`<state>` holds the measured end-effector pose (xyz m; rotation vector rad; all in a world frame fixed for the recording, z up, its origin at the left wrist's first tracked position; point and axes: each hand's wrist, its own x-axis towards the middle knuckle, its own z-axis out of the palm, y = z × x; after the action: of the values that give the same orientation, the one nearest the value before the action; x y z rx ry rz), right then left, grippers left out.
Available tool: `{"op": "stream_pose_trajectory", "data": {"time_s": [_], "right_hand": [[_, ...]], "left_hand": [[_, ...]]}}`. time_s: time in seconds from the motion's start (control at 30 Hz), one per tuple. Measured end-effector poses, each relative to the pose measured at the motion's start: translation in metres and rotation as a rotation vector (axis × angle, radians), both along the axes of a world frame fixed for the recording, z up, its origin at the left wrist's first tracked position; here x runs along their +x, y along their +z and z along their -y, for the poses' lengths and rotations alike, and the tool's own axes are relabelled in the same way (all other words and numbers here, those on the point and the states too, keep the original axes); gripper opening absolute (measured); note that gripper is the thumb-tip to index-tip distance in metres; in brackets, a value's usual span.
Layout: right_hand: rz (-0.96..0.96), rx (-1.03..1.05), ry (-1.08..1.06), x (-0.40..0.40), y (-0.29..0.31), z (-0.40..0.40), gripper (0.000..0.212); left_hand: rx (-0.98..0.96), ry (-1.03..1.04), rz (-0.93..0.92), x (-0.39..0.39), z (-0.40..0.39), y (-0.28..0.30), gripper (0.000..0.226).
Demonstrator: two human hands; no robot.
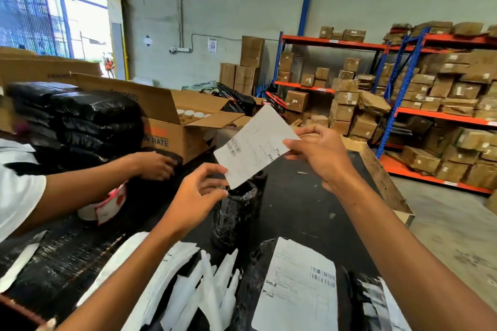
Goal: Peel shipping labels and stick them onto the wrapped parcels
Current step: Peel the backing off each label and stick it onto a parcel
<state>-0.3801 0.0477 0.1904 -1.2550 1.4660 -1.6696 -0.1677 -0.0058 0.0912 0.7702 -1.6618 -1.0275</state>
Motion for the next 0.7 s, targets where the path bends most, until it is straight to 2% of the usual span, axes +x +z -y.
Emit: {"op": "stream_pose_trajectory", "data": {"time_s": [0.1, 0.2, 0.27, 0.4, 0.53, 0.7], "right_hand": [[-0.101, -0.058, -0.099, -0.009, 0.003, -0.001, 0.03], [-0.104, -0.049, -0.1, -0.025, 0.007, -0.008, 0.027], [-0.108, -0.01, -0.086, -0.03, 0.005, -0.013, 0.022], [-0.018, 0.015, -0.043, -0.032, 0.0, -0.022, 0.024], [0.01, 0.007, 0.061, -0.023, -0.001, -0.029, 0.025], [0.065, -0.047, 0.197, -0.001, 0.009, -0.035, 0.036]], "left_hand": [[-0.002, 0.084, 0.108, -0.013, 0.011, -0.02, 0.04], [-0.177, 0.134, 0.653, -0.017, 0.025, -0.038, 0.057], [-0.158, 0.146, 0.798, -0.021, 0.029, -0.042, 0.057], [-0.148, 0.172, 0.727, -0.026, 0.03, -0.035, 0.035], [-0.155, 0.281, 0.469, -0.013, 0.025, -0.025, 0.027], [0.012, 0.366, 0.13, 0.006, 0.019, -0.004, 0.046]]}}
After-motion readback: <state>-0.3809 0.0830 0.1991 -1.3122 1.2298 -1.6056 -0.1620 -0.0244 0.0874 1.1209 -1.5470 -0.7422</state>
